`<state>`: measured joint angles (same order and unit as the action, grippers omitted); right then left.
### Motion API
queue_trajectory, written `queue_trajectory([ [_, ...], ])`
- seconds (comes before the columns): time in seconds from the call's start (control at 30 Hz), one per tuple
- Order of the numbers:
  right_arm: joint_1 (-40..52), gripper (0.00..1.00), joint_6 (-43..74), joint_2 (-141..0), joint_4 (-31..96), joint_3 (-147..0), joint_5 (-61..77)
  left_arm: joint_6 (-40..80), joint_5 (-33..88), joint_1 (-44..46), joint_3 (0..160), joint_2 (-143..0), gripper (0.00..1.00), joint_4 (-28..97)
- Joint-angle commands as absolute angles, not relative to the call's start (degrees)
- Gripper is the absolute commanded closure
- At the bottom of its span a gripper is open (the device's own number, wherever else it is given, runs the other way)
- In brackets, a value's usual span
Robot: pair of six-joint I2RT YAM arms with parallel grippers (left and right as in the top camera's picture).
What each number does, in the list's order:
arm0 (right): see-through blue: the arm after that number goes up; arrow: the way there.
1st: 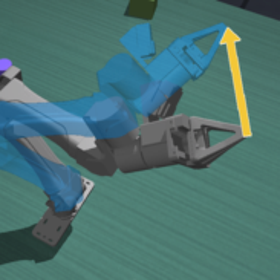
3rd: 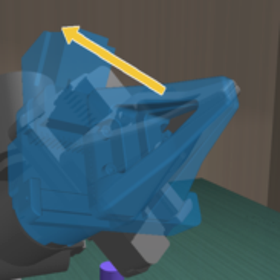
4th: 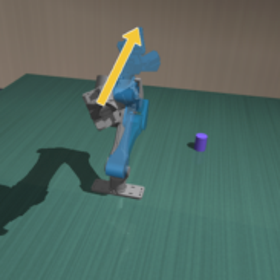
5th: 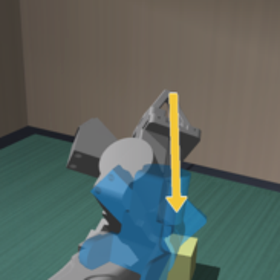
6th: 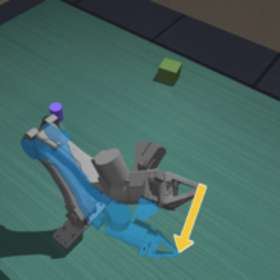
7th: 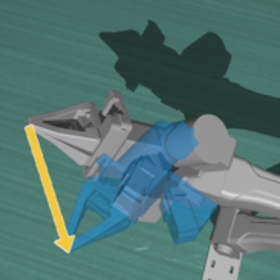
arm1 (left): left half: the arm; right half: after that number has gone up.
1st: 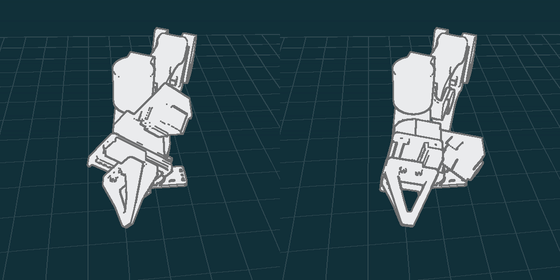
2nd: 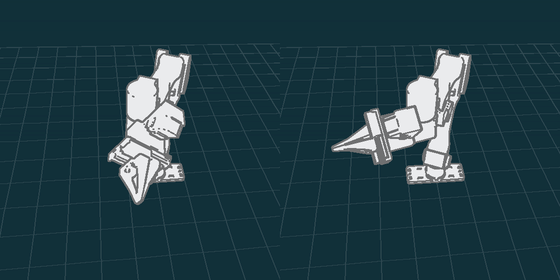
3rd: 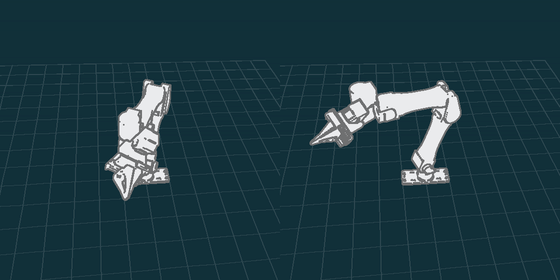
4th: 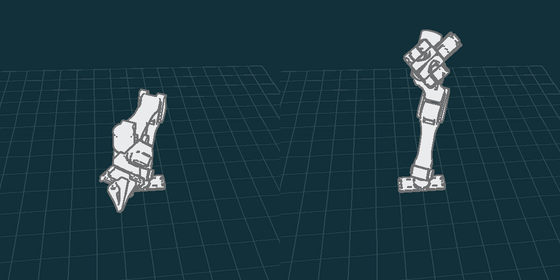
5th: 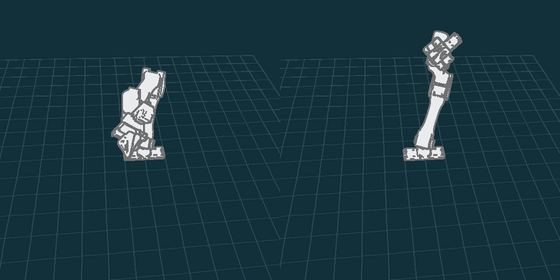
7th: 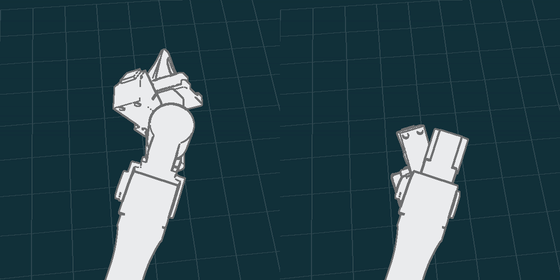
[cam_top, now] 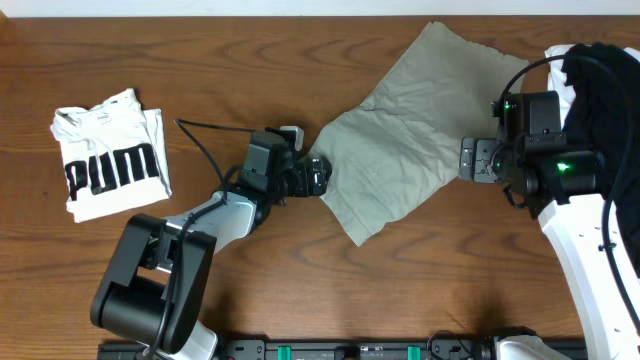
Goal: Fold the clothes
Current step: 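Reach the left gripper to the shorts' left edge and grasp it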
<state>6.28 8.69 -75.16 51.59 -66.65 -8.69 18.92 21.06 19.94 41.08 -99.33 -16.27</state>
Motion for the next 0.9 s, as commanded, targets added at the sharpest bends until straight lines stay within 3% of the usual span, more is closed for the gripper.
queue_trajectory([
  [0.0,5.85,0.07,8.73,-75.31,51.68,-66.81,-8.78,19.40,22.00,19.99,41.45,-99.26,0.02,-17.34],
  [0.87,5.85,0.07,8.73,-75.31,51.72,-66.81,-8.75,20.53,21.85,20.25,41.43,-96.97,0.04,-15.35],
])
